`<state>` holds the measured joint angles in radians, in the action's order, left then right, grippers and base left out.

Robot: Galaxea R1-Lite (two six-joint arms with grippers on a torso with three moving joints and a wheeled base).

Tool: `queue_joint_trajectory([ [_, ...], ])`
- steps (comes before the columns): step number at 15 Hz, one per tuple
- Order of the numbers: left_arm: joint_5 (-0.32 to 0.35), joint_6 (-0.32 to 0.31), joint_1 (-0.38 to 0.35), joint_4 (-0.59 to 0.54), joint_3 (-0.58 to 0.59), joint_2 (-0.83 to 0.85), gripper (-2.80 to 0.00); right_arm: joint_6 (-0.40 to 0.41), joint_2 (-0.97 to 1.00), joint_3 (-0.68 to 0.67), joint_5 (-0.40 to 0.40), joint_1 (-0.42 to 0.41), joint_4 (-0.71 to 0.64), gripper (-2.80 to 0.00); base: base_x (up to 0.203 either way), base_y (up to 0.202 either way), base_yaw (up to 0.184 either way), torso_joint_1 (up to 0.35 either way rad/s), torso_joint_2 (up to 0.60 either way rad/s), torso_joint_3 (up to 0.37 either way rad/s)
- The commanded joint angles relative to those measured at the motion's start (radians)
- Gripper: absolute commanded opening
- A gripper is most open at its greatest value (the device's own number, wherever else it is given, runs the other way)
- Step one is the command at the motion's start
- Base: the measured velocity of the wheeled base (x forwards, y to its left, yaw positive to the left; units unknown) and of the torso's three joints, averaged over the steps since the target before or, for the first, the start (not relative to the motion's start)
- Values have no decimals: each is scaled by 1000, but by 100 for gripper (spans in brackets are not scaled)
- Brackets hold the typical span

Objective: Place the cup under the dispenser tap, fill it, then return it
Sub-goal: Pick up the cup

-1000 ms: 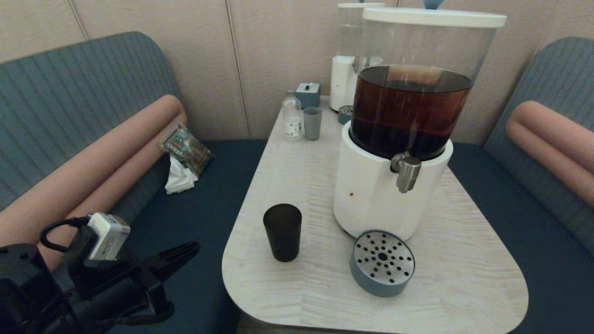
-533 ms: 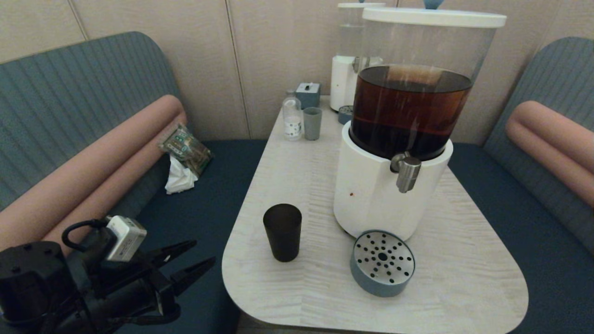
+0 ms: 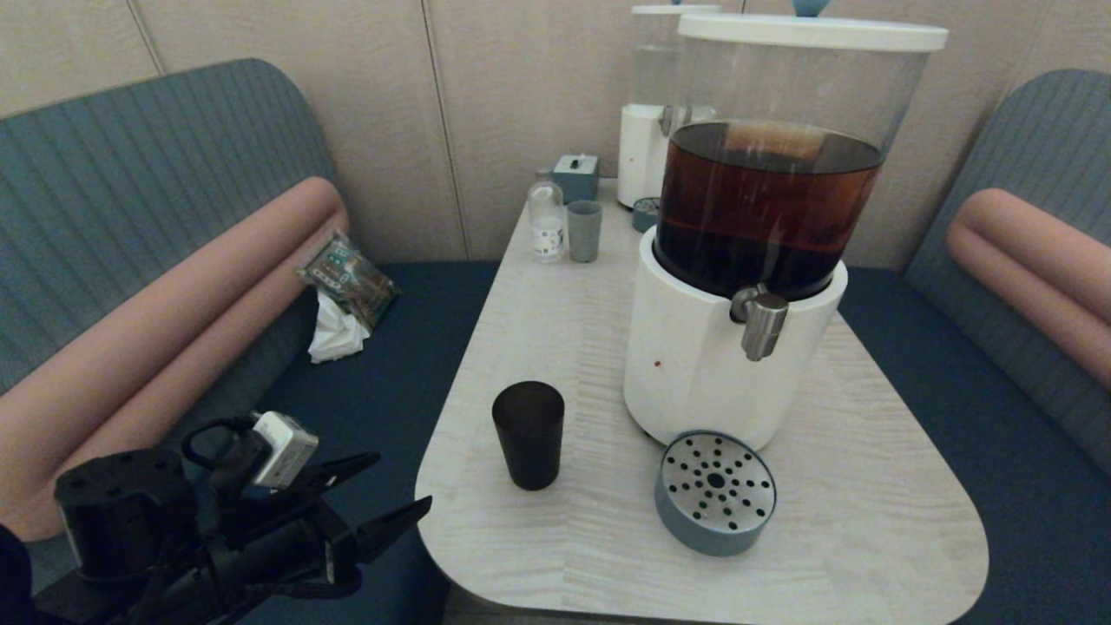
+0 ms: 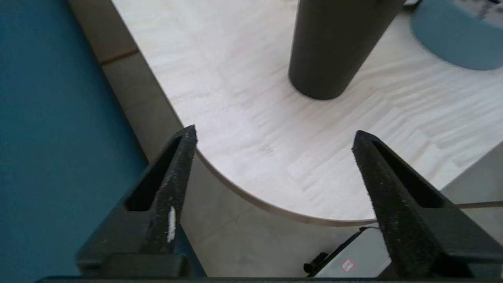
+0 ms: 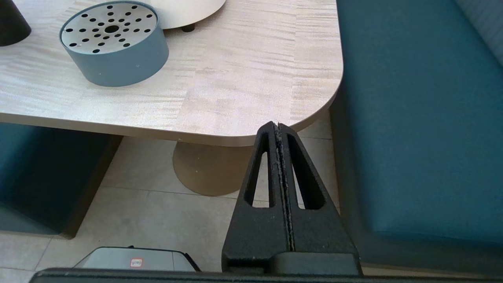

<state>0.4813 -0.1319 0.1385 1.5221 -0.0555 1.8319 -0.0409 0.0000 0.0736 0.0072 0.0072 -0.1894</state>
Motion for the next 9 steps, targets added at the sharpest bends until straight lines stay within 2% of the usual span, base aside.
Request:
queue_joint_trajectory([
  [1,-10,1,-2,8,-3,29,0,-1,2,0,0,0,-1,-280,0,0,0,0,0,0],
  [5,-81,-13,-1,8,45,-24,0,-1,2,0,0,0,-1,-280,0,0,0,0,0,0],
  [9,-86,-29,0,8,57,-111,0,-1,2,0,0,0,-1,-280,0,0,0,0,0,0],
])
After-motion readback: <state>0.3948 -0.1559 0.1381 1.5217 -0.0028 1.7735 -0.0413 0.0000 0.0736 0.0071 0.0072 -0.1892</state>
